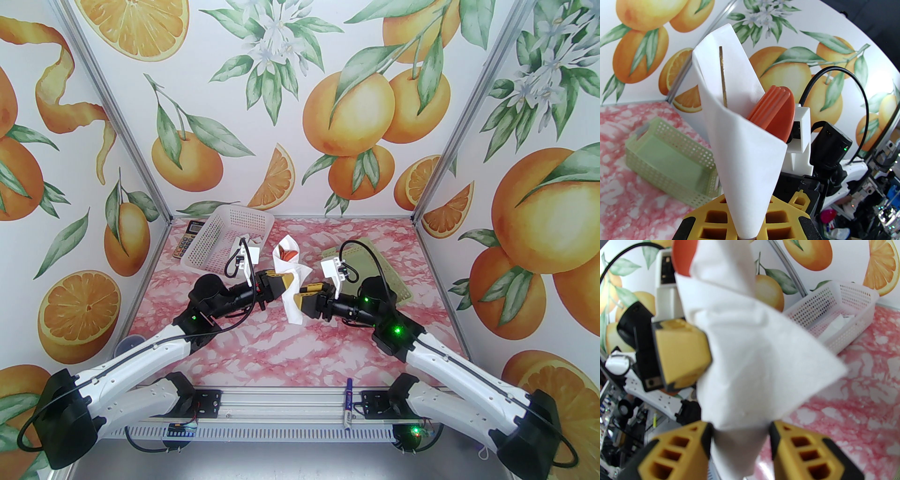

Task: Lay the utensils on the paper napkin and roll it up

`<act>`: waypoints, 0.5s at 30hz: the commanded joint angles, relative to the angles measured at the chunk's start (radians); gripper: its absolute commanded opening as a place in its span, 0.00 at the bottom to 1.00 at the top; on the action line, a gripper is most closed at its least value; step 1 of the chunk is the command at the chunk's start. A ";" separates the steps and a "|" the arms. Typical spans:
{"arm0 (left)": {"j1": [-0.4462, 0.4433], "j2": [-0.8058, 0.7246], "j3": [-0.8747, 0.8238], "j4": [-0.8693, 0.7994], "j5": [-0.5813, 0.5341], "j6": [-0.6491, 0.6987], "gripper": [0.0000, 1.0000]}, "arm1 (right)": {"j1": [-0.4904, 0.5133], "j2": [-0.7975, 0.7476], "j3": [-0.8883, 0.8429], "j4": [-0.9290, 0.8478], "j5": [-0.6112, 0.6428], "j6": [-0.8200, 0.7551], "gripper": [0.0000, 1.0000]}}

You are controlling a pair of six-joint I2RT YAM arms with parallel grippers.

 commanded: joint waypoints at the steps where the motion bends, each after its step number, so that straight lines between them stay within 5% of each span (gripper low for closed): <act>1: -0.006 -0.001 0.022 0.061 0.026 -0.016 0.00 | 0.005 0.017 0.034 0.097 -0.050 0.024 0.44; 15: -0.006 0.027 0.044 0.102 0.116 -0.041 0.00 | -0.008 0.068 0.074 0.197 -0.180 0.060 0.28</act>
